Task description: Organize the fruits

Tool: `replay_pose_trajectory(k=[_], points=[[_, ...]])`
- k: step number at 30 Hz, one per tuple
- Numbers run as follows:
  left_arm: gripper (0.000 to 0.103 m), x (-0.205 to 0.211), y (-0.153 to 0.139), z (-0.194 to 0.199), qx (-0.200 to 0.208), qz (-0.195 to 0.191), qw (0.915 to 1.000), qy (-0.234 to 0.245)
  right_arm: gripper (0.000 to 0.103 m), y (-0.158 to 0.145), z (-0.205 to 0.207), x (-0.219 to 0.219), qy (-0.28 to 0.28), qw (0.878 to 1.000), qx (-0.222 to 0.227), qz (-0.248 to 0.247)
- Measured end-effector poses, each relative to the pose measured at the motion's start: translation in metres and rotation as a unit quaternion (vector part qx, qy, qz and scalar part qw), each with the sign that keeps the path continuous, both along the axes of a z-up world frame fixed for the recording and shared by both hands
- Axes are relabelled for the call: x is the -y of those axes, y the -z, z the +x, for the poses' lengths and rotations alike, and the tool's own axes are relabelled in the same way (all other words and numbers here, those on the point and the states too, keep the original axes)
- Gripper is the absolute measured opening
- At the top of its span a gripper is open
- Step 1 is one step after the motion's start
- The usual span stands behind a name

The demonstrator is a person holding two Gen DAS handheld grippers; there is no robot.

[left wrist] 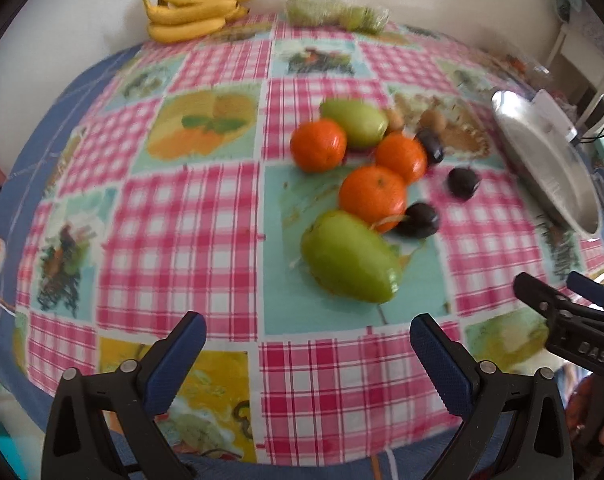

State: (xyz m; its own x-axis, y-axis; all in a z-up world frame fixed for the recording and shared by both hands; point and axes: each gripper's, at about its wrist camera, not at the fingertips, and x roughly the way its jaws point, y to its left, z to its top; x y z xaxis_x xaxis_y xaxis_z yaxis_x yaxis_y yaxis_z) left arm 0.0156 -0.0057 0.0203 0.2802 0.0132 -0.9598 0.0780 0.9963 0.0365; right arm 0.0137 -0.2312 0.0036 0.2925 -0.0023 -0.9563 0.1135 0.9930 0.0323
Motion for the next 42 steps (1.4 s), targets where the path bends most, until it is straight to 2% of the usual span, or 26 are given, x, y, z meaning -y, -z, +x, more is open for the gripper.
replay_pose_trajectory(k=[2, 5, 7, 9, 11, 12, 13, 14, 17, 21, 27, 31, 33, 35, 39, 41, 42], points=[[0.103, -0.002, -0.021, 0.006, 0.011, -0.011, 0.9999, -0.001, 0.103, -0.011, 0.003, 0.0, 0.002, 1.0, 0.007, -0.001], [0.103, -0.009, -0.047, 0.014, 0.03, -0.031, 0.999, -0.013, 0.103, -0.032, 0.003, 0.0, 0.003, 0.999, 0.048, -0.001], [0.103, -0.011, -0.059, 0.016, 0.047, -0.043, 0.9978, -0.019, 0.103, -0.046, 0.004, 0.002, -0.001, 0.998, 0.063, 0.013], [0.103, -0.014, -0.066, 0.021, 0.047, -0.047, 0.9972, -0.032, 0.103, -0.056, 0.005, 0.0, -0.009, 0.997, 0.07, 0.021], [0.103, -0.015, -0.062, 0.02, 0.049, -0.055, 0.9961, -0.049, 0.103, -0.063, 0.007, -0.005, -0.027, 0.997, 0.066, 0.024], [0.103, -0.013, -0.061, 0.021, 0.046, -0.053, 0.9959, -0.057, 0.103, -0.068, 0.003, -0.005, -0.03, 0.996, 0.077, 0.044], [0.103, -0.015, -0.058, 0.021, 0.036, -0.06, 0.9951, -0.071, 0.103, -0.073, 0.002, -0.009, -0.037, 0.995, 0.083, 0.043], [0.103, -0.016, -0.055, 0.022, 0.035, -0.061, 0.9944, -0.079, 0.103, -0.073, 0.003, -0.019, -0.044, 0.995, 0.086, 0.023], [0.103, -0.02, -0.046, 0.032, 0.013, -0.078, 0.9907, -0.11, 0.103, -0.079, 0.002, -0.035, -0.065, 0.993, 0.088, 0.031], [0.102, -0.034, -0.038, 0.041, -0.008, -0.1, 0.9797, -0.173, 0.103, -0.073, 0.006, -0.053, -0.082, 0.992, 0.08, 0.059], [0.102, -0.043, -0.034, 0.049, 0.003, -0.124, 0.9689, -0.214, 0.103, -0.05, 0.025, -0.071, -0.078, 0.992, 0.032, 0.092], [0.102, -0.048, -0.025, 0.058, -0.006, -0.146, 0.9599, -0.24, 0.101, -0.038, 0.039, -0.076, -0.067, 0.991, 0.014, 0.111], [0.102, -0.049, -0.021, 0.062, -0.004, -0.145, 0.9589, -0.244, 0.097, -0.034, 0.047, -0.076, -0.063, 0.991, 0.007, 0.12], [0.102, -0.047, -0.017, 0.065, -0.004, -0.137, 0.9622, -0.235, 0.089, -0.028, 0.052, -0.079, -0.069, 0.99, 0.0, 0.127], [0.102, -0.051, -0.014, 0.061, -0.014, -0.165, 0.9546, -0.247, 0.081, -0.017, 0.057, -0.084, -0.082, 0.988, -0.014, 0.133], [0.102, -0.051, -0.014, 0.06, -0.013, -0.167, 0.9541, -0.248, 0.069, -0.012, 0.059, -0.086, -0.084, 0.987, -0.019, 0.134], [0.102, -0.051, -0.013, 0.059, -0.015, -0.171, 0.953, -0.25, 0.067, -0.009, 0.06, -0.087, -0.086, 0.987, -0.024, 0.137]])
